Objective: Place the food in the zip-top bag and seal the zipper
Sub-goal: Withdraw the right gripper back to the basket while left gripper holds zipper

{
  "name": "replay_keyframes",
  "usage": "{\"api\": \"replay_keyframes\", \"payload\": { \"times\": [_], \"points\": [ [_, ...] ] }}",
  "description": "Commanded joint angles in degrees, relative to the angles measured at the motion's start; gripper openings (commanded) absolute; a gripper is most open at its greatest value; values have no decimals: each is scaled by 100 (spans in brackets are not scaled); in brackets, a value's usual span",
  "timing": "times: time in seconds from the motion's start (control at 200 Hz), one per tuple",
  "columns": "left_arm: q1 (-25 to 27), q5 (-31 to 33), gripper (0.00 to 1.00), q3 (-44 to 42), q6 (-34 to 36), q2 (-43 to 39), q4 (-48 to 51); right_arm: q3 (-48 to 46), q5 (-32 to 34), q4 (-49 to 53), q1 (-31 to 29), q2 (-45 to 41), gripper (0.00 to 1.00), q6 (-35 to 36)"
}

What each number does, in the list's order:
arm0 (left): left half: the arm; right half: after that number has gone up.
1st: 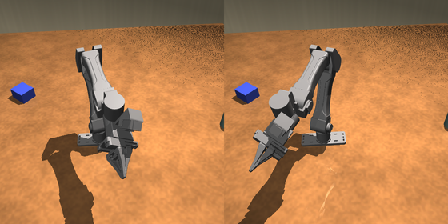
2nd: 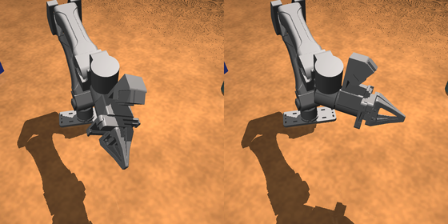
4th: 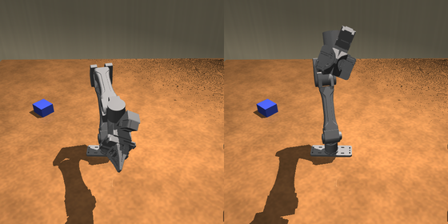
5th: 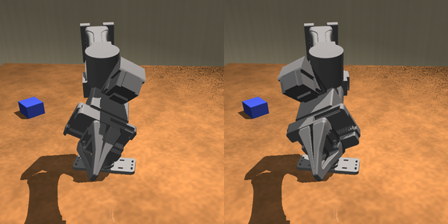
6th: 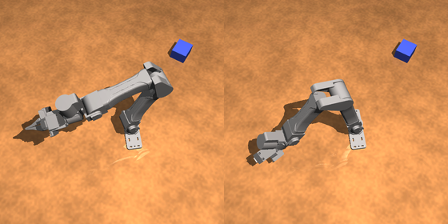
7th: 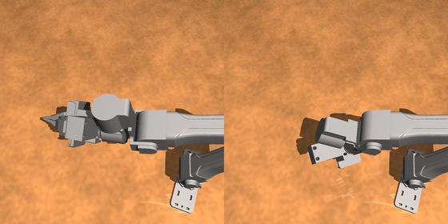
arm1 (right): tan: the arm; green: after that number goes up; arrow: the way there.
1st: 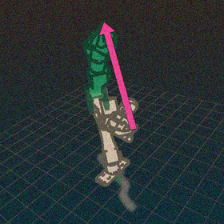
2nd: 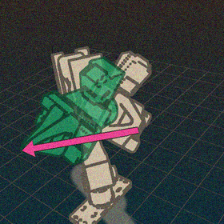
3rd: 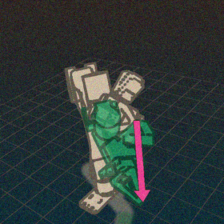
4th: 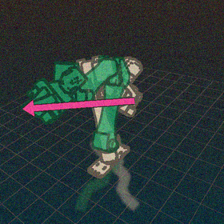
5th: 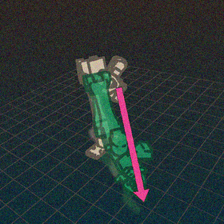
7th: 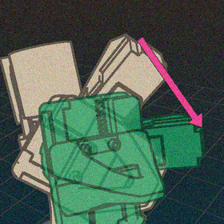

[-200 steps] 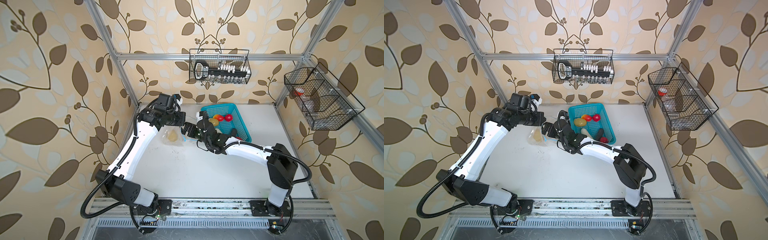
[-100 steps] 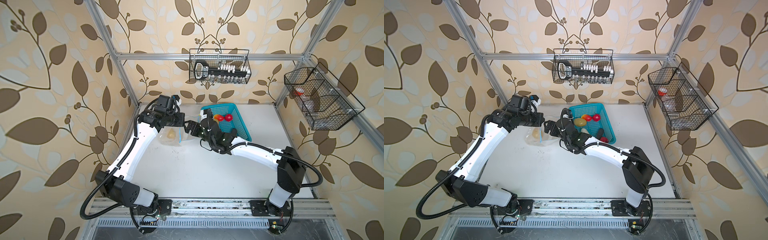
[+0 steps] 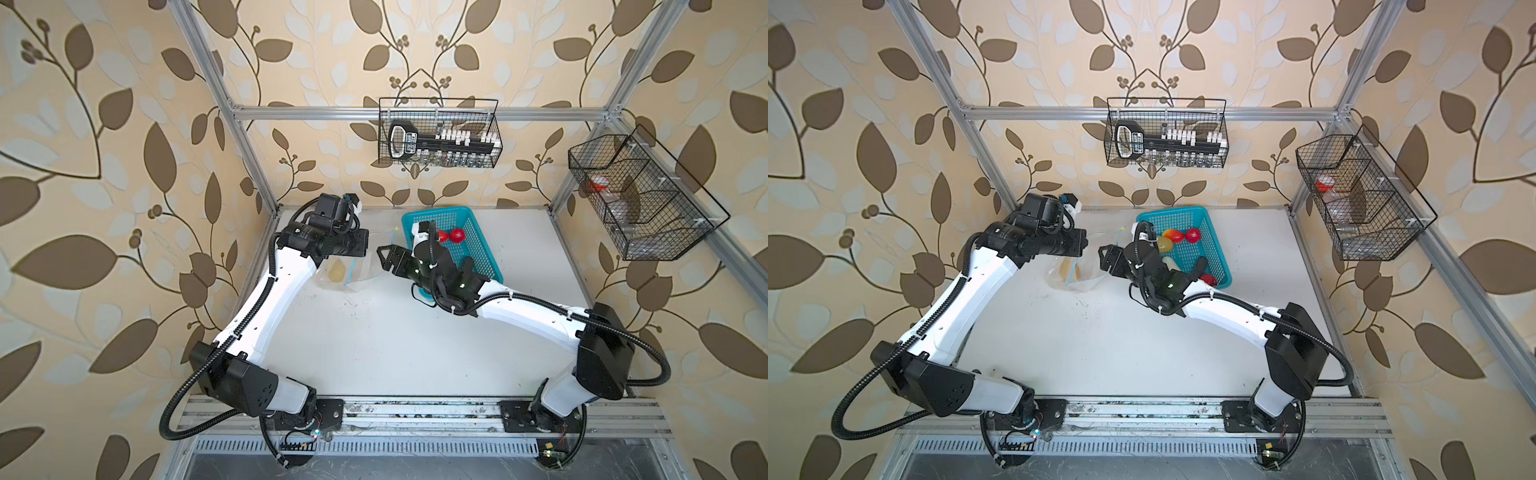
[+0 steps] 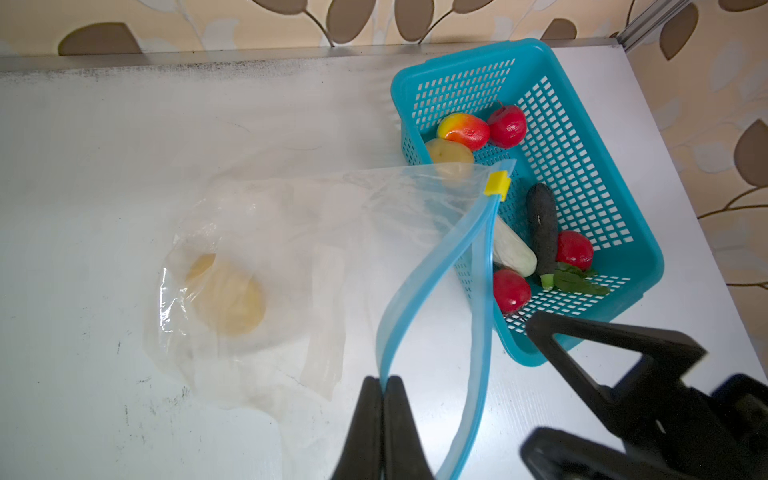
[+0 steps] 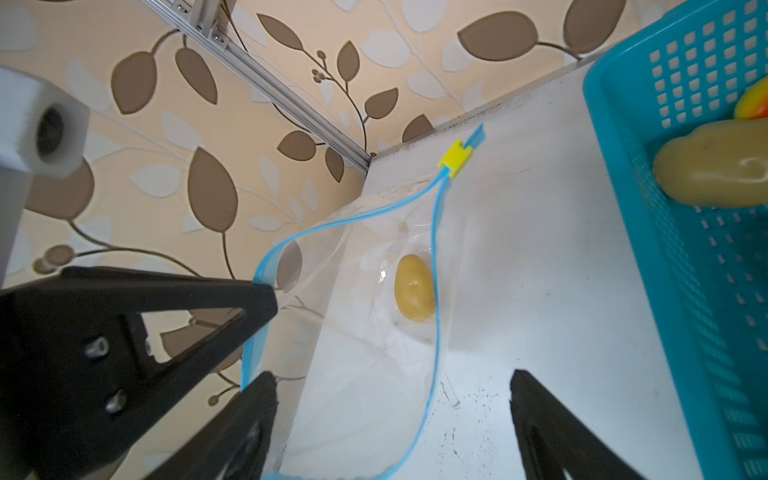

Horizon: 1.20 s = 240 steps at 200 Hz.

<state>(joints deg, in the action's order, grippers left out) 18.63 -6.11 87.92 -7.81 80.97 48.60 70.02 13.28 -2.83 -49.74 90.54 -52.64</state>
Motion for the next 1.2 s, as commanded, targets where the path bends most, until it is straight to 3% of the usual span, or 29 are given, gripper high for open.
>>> {"api": "replay_keyframes", "payload": {
  "times": [0.0,0.33,0.535,0.885,1.195],
  "points": [
    [-66,209,0,-101,133,-265,-190,-152,17,320,104,-358,88,25],
    [-62,348,0,-281,619,-405,-460,-186,-176,1100,571,-443,92,235],
    [-61,335,0,-891,785,-734,-965,33,-295,1646,831,-226,94,413],
    [-69,122,0,-1722,719,-1010,-1422,-48,-13,2337,1142,-378,100,762],
    [-177,8,0,-2130,611,-1098,-1569,-59,-69,2779,1531,-347,100,1028]
  ]
}}
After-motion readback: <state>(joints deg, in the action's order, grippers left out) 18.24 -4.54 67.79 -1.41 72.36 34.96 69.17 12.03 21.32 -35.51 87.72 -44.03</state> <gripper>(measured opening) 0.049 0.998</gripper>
